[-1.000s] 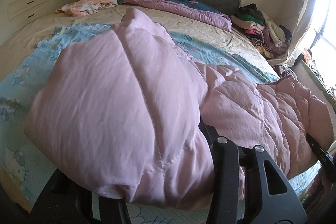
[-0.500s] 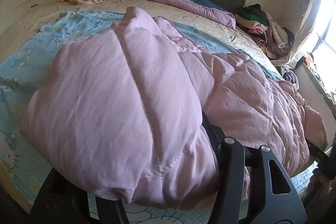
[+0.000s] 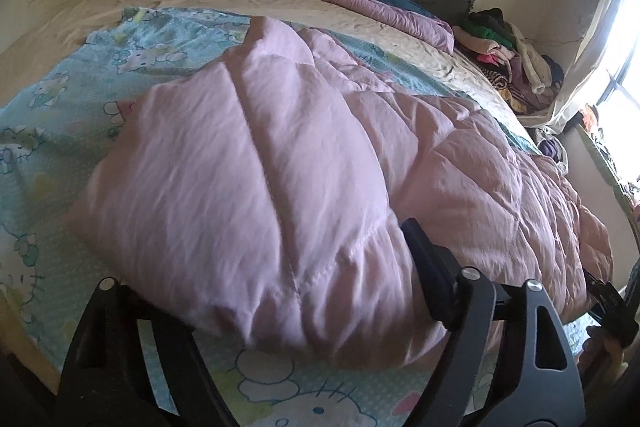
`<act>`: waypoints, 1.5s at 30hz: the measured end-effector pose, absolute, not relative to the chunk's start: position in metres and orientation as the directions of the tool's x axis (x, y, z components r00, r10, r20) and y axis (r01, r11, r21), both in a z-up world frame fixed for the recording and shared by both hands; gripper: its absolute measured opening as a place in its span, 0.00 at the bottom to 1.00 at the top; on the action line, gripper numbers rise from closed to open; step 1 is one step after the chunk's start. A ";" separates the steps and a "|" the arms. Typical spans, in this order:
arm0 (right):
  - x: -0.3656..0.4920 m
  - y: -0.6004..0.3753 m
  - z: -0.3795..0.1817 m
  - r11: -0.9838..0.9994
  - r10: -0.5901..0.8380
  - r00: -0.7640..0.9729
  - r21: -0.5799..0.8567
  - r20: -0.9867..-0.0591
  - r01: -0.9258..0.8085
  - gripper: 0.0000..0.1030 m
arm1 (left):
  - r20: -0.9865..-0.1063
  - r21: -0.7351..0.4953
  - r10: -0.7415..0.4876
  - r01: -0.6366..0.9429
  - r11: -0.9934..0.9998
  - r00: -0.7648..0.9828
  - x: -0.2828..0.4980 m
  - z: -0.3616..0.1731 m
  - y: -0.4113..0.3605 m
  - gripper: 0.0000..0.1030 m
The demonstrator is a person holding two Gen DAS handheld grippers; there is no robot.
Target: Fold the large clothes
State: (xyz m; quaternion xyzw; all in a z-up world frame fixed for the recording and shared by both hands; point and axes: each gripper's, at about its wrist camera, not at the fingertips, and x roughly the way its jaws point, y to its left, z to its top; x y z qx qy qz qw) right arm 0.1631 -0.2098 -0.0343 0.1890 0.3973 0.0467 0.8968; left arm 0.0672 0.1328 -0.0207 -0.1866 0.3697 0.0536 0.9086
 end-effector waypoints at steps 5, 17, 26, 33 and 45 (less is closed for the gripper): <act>0.146 -0.214 -0.024 0.933 0.196 0.692 0.350 -0.694 0.087 0.88 | -0.700 -0.285 -0.029 -0.242 0.928 0.713 0.055 -0.014 0.132 0.85; 0.089 -0.199 0.030 0.974 0.097 0.798 0.222 -0.595 0.048 0.96 | -0.662 -0.232 0.000 -0.205 0.951 0.750 0.017 0.019 0.122 0.91; 0.047 -0.163 0.072 0.986 0.133 0.844 0.153 -0.519 -0.062 0.96 | -0.593 -0.201 -0.019 -0.125 0.972 0.805 -0.011 0.052 0.095 0.91; 0.018 -0.139 0.085 0.992 0.124 0.862 0.095 -0.492 -0.088 0.96 | -0.575 -0.162 -0.051 -0.053 0.985 0.816 -0.026 0.059 0.064 0.91; 0.003 -0.091 0.051 0.980 0.196 0.795 0.092 -0.574 -0.175 0.96 | -0.588 -0.172 -0.148 0.056 0.983 0.795 -0.043 0.036 0.018 0.91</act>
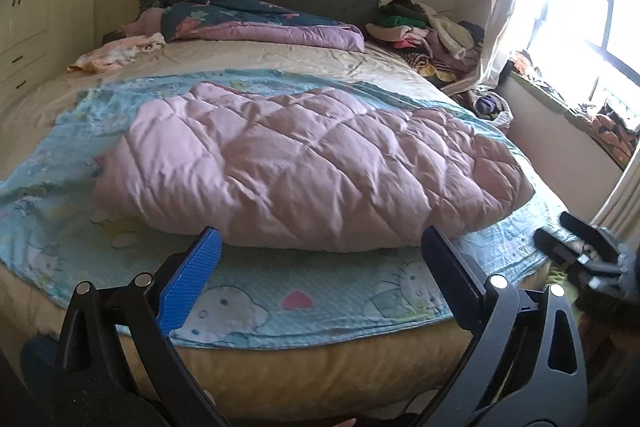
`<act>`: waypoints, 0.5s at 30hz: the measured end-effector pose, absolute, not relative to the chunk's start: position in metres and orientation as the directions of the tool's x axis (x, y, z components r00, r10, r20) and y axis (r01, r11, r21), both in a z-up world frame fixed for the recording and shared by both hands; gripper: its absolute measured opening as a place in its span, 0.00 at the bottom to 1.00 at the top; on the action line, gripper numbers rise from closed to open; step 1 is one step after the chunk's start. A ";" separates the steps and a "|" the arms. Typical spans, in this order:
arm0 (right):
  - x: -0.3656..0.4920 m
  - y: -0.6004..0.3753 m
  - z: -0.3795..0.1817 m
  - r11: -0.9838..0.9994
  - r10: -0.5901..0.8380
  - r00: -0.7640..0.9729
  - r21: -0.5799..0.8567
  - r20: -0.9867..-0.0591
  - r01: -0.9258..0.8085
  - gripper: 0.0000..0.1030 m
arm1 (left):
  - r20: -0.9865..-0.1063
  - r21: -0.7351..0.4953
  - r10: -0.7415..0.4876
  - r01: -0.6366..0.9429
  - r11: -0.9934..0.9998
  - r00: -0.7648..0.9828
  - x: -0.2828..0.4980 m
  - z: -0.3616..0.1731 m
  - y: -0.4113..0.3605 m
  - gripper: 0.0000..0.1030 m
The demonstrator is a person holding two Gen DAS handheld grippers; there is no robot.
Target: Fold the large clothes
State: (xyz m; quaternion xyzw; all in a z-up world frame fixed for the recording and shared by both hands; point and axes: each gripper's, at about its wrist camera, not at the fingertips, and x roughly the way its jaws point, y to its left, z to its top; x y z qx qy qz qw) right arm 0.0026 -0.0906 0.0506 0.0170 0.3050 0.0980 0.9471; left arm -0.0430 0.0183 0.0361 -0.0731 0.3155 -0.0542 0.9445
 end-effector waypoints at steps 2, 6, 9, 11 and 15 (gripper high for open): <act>0.003 -0.084 0.048 0.977 0.207 0.787 0.085 -0.581 -0.195 0.96 | -0.589 -0.164 -0.147 0.060 0.985 0.795 -0.043 0.036 0.017 0.91; 0.003 -0.078 0.049 0.975 0.217 0.791 0.081 -0.572 -0.208 0.96 | -0.589 -0.166 -0.145 0.057 0.985 0.795 -0.042 0.035 0.016 0.91; 0.003 -0.079 0.050 0.975 0.216 0.793 0.081 -0.570 -0.207 0.96 | -0.591 -0.168 -0.141 0.050 0.985 0.794 -0.043 0.035 0.015 0.91; 0.003 -0.079 0.049 0.976 0.212 0.794 0.080 -0.569 -0.204 0.96 | -0.592 -0.171 -0.143 0.049 0.984 0.793 -0.043 0.034 0.017 0.91; 0.003 -0.079 0.049 0.976 0.210 0.794 0.079 -0.570 -0.201 0.96 | -0.591 -0.171 -0.142 0.049 0.984 0.794 -0.043 0.034 0.019 0.91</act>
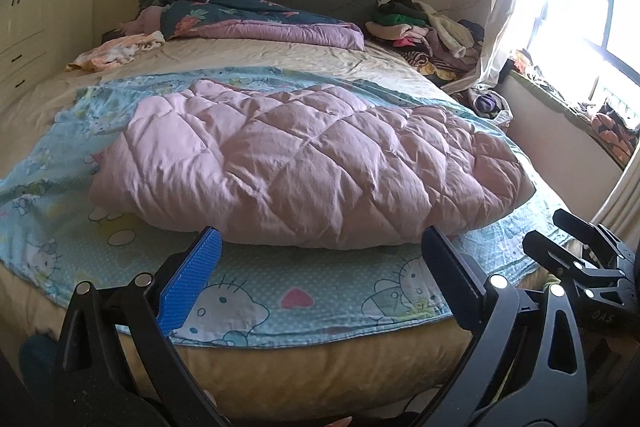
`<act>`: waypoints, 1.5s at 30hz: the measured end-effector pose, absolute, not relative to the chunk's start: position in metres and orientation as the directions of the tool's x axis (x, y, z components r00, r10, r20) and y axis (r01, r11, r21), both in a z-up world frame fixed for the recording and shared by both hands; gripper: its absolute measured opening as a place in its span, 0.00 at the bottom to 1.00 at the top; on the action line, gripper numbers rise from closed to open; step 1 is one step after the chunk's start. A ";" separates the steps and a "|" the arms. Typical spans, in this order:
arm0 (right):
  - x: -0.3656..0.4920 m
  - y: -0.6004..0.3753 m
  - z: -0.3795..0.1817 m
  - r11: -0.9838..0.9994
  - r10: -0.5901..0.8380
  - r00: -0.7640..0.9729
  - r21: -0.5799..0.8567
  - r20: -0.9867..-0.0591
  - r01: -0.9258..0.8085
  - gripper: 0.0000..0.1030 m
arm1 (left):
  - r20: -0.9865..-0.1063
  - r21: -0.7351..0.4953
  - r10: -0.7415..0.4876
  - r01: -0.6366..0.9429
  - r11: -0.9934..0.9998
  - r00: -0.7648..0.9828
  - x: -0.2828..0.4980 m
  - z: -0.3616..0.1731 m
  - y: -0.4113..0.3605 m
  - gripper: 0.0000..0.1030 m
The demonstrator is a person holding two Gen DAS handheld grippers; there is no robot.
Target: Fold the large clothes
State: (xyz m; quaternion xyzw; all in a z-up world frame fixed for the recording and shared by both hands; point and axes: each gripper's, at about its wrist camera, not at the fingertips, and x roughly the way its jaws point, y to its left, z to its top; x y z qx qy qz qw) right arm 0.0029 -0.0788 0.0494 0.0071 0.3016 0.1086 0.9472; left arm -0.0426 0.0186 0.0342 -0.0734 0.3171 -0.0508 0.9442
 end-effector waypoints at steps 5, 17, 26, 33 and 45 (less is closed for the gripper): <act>0.003 -0.078 0.049 0.977 0.208 0.795 0.076 -0.570 -0.201 0.96 | -0.592 -0.172 -0.141 0.046 0.984 0.793 -0.042 0.034 0.021 0.91; 0.003 -0.078 0.050 0.977 0.204 0.797 0.069 -0.569 -0.201 0.96 | -0.601 -0.167 -0.127 0.031 0.986 0.789 -0.043 0.034 0.024 0.91; 0.003 -0.078 0.050 0.977 0.202 0.797 0.066 -0.568 -0.201 0.96 | -0.601 -0.163 -0.121 0.027 0.986 0.790 -0.043 0.033 0.024 0.91; 0.003 -0.078 0.050 0.977 0.204 0.797 0.068 -0.569 -0.202 0.96 | -0.602 -0.163 -0.121 0.026 0.986 0.789 -0.043 0.034 0.025 0.91; 0.003 -0.078 0.050 0.977 0.202 0.798 0.067 -0.568 -0.200 0.96 | -0.606 -0.158 -0.109 0.015 0.987 0.788 -0.044 0.034 0.027 0.91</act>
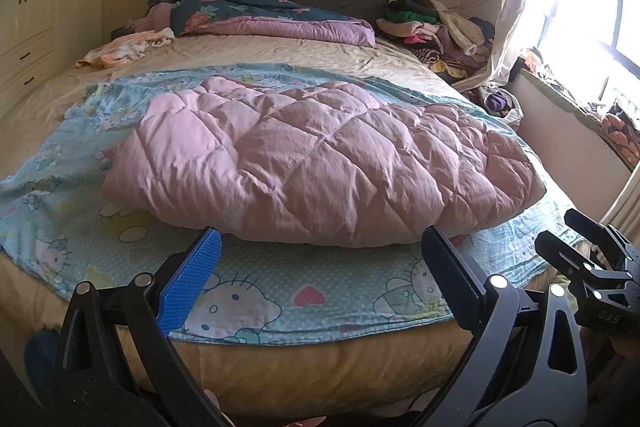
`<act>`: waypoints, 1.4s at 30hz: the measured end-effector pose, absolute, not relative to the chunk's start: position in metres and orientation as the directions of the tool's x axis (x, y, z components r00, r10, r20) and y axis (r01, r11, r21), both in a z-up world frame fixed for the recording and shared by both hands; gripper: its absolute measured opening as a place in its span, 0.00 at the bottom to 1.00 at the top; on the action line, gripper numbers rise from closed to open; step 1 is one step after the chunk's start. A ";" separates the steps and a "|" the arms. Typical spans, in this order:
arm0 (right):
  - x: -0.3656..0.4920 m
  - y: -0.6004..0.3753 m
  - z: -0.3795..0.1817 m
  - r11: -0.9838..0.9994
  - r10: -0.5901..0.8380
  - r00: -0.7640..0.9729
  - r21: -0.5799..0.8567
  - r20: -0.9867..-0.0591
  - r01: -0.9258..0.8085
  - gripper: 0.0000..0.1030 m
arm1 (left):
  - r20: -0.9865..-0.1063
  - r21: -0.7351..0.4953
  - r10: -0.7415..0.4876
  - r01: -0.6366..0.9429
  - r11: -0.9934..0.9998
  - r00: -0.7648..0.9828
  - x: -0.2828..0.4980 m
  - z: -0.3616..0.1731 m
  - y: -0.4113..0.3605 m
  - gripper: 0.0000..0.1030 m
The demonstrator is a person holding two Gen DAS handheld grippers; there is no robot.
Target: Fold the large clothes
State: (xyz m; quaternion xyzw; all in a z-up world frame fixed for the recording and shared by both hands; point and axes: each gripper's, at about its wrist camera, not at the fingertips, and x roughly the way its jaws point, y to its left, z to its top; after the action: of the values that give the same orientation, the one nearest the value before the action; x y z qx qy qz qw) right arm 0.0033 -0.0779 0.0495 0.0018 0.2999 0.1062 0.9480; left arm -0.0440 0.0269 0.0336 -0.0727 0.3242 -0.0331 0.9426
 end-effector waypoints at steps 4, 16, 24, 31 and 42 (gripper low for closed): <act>0.003 -0.078 0.049 0.977 0.202 0.797 0.067 -0.569 -0.201 0.96 | -0.607 -0.158 -0.109 0.015 0.987 0.787 -0.044 0.034 0.027 0.91; 0.003 -0.078 0.049 0.977 0.203 0.797 0.067 -0.569 -0.201 0.96 | -0.607 -0.156 -0.106 0.013 0.988 0.787 -0.044 0.034 0.027 0.91; 0.003 -0.078 0.049 0.978 0.200 0.797 0.064 -0.570 -0.199 0.96 | -0.609 -0.148 -0.098 0.008 0.989 0.787 -0.044 0.034 0.029 0.91; 0.003 -0.079 0.047 0.980 0.188 0.796 0.056 -0.575 -0.191 0.96 | -0.625 -0.119 -0.067 -0.010 0.993 0.778 -0.043 0.033 0.026 0.91; 0.003 -0.142 0.046 0.993 0.084 0.815 0.114 -0.573 -0.022 0.96 | -0.668 -0.120 0.003 -0.112 0.986 0.744 -0.035 0.026 0.056 0.91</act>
State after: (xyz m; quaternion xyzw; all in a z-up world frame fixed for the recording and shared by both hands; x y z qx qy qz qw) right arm 0.0027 -0.1420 0.0463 0.0512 0.3027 0.0277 0.9513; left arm -0.0352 0.0560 0.0263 -0.0763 0.3563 0.0310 0.9307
